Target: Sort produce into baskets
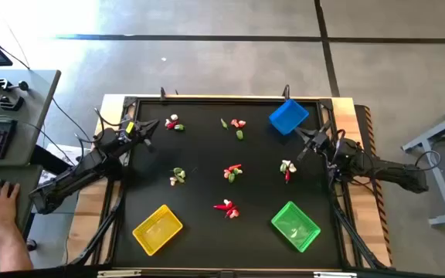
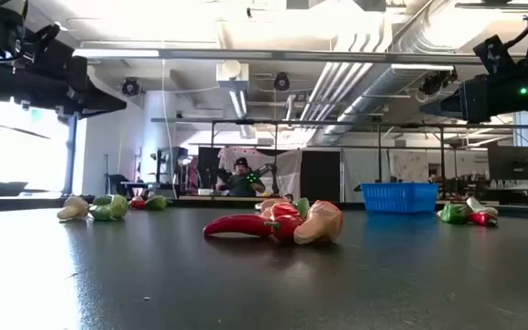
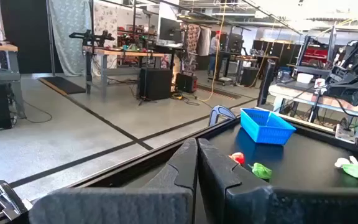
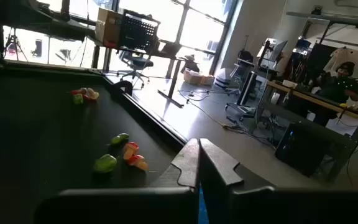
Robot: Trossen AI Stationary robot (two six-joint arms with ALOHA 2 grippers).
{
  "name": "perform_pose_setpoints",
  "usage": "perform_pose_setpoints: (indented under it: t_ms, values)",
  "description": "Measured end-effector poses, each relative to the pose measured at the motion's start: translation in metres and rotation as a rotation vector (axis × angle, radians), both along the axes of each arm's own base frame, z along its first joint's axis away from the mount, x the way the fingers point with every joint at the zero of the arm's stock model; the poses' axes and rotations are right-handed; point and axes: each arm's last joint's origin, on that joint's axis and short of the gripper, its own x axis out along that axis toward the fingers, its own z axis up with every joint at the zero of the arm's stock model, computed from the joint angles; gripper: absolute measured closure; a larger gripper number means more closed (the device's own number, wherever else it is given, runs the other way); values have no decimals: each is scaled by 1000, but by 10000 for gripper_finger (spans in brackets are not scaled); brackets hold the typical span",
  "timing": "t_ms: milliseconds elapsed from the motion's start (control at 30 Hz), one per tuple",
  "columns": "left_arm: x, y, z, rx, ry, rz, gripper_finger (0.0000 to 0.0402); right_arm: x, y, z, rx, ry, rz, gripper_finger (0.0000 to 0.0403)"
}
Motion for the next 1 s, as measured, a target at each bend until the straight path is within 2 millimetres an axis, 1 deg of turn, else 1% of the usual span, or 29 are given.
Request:
perform_pose_setpoints:
  t_ms: [500, 1000]
  values:
    - [-4, 5, 0, 0, 0, 62, 401, 0, 0, 0, 0, 0, 0, 402]
    - [-4, 5, 0, 0, 0, 66, 402, 0, 0, 0, 0, 0, 0, 402]
